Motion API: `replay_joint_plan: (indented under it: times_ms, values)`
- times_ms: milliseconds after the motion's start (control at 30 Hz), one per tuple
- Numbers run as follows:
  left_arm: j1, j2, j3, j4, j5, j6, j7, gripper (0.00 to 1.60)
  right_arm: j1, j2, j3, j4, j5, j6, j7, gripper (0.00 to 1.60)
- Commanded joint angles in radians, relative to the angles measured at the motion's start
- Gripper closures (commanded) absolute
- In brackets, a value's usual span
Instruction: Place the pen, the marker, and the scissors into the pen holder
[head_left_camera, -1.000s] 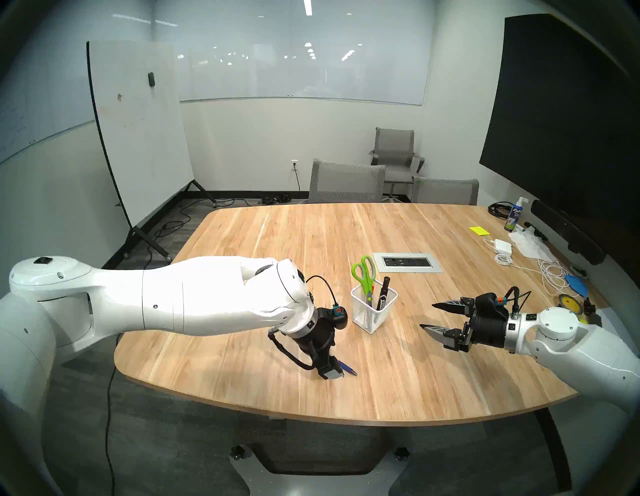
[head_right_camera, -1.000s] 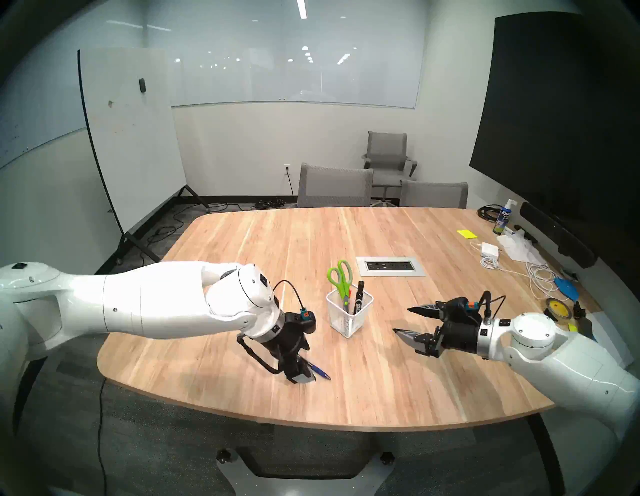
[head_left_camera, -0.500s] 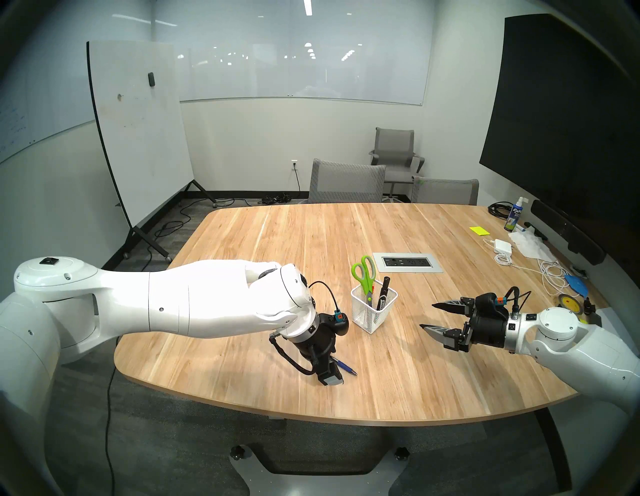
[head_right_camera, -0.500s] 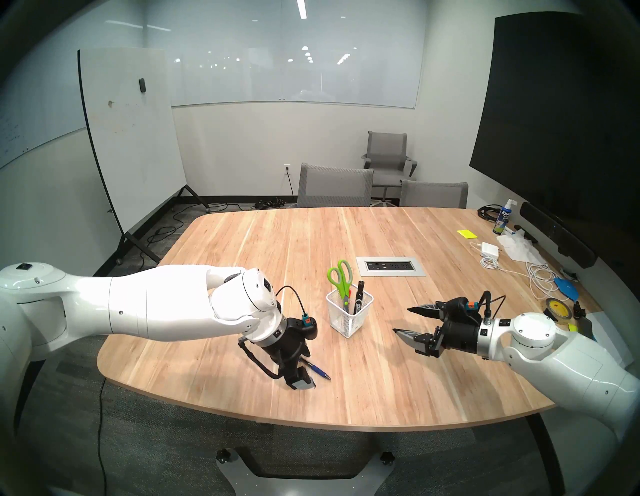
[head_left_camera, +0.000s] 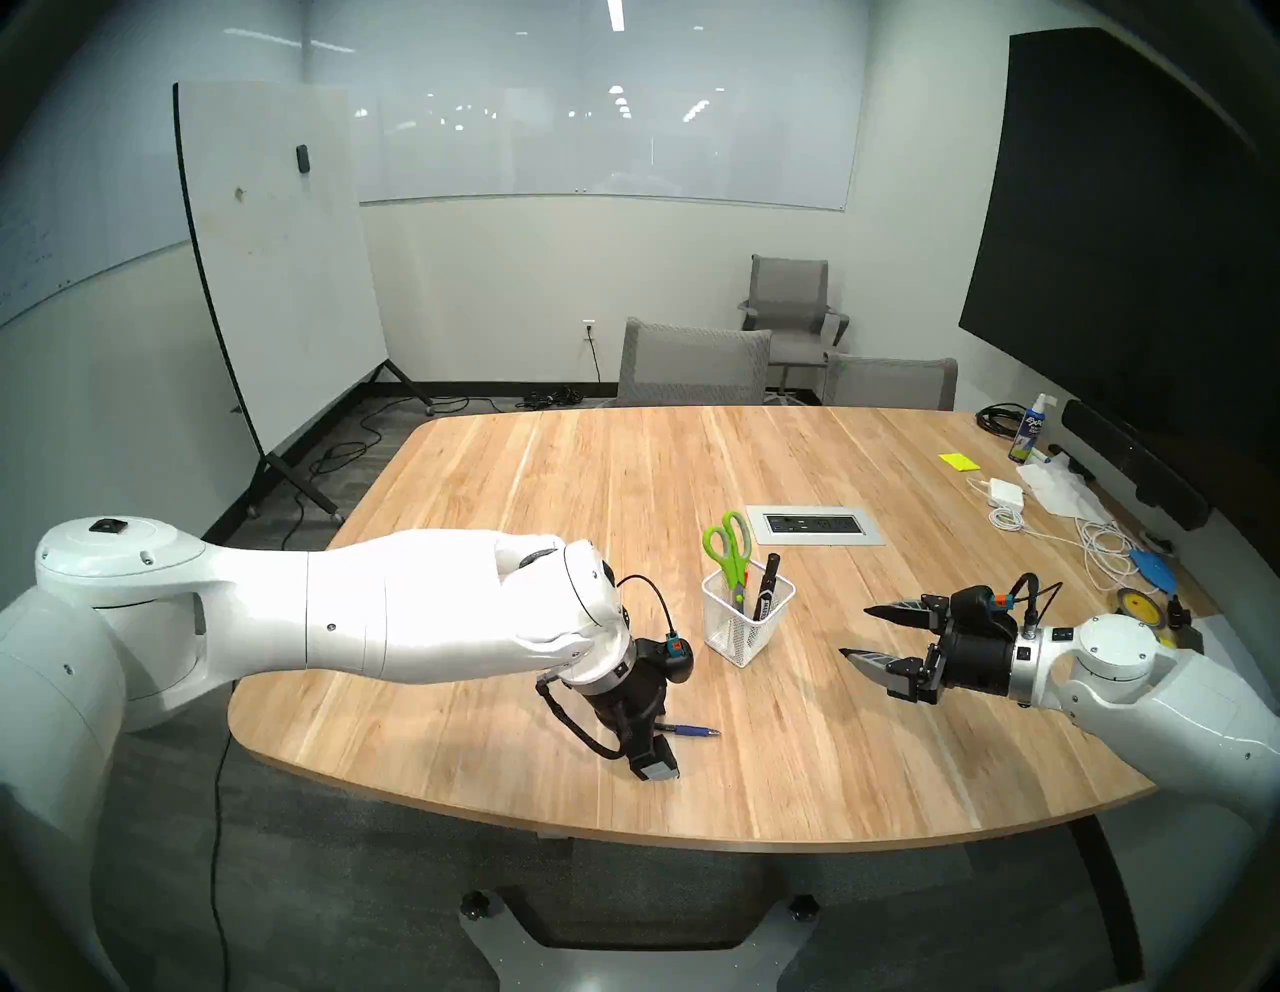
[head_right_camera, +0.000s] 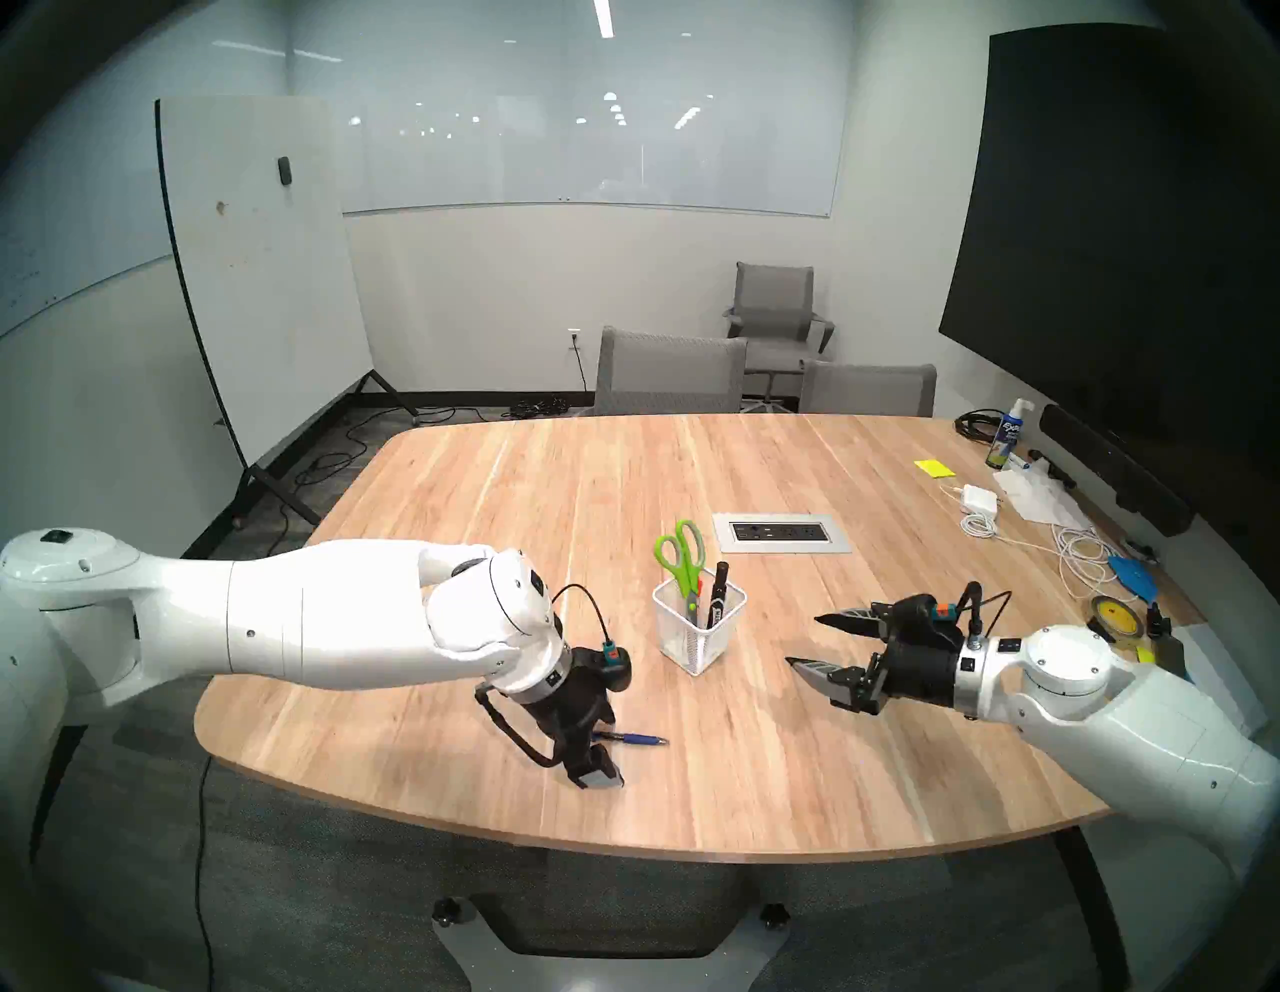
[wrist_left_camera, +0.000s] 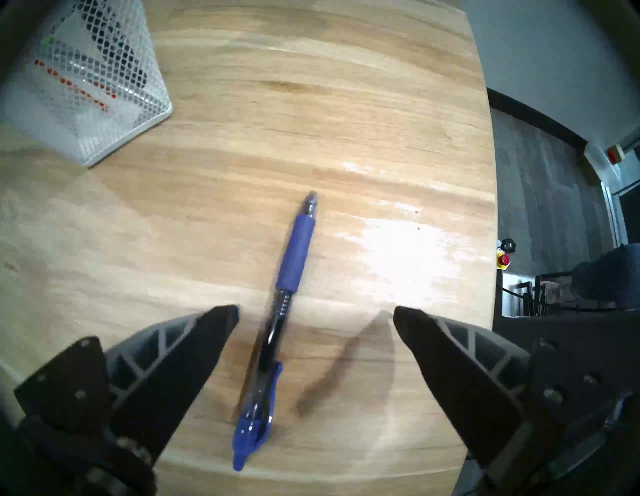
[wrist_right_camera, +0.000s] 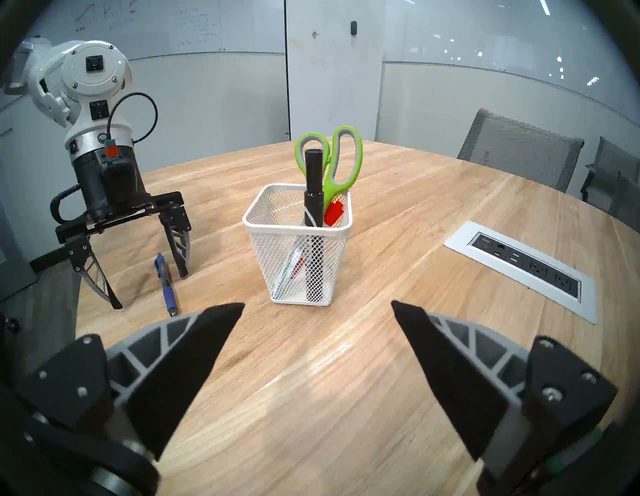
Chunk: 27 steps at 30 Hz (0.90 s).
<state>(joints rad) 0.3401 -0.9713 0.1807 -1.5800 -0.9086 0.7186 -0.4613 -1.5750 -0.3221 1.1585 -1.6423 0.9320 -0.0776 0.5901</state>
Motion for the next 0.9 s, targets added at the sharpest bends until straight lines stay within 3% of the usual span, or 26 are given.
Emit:
replay_joint_plan:
  times_ms: [0, 300, 367, 433, 533, 767, 867]
  values:
    - [-0.001, -0.015, -0.01, -0.004, -0.004, 0.003, 0.011, 0.0, 0.01, 0.002, 0.012, -0.006, 0.004, -0.006, -0.002, 0.0]
    - [0.002, -0.025, -0.009, 0.004, -0.009, 0.003, 0.013, 0.0, 0.01, 0.002, 0.012, -0.006, 0.004, -0.006, -0.002, 0.0]
    - [0.003, -0.025, -0.008, 0.005, -0.012, 0.003, 0.017, 0.21, 0.01, 0.002, 0.012, -0.006, 0.004, -0.006, -0.002, 0.0]
    - [0.003, -0.025, -0.008, 0.005, -0.013, 0.004, 0.019, 0.25, 0.01, 0.002, 0.012, -0.006, 0.004, -0.006, -0.002, 0.0]
    - [0.004, -0.025, -0.006, 0.005, -0.015, 0.002, 0.021, 0.55, 0.01, 0.002, 0.012, -0.006, 0.004, -0.006, -0.002, 0.0]
    - [0.009, -0.023, -0.003, 0.004, -0.018, -0.003, 0.025, 0.68, 0.01, 0.002, 0.012, -0.006, 0.004, -0.006, -0.002, 0.0]
    - [0.011, -0.022, -0.001, 0.004, -0.019, -0.005, 0.026, 0.82, 0.01, 0.002, 0.012, -0.006, 0.004, -0.006, -0.002, 0.0]
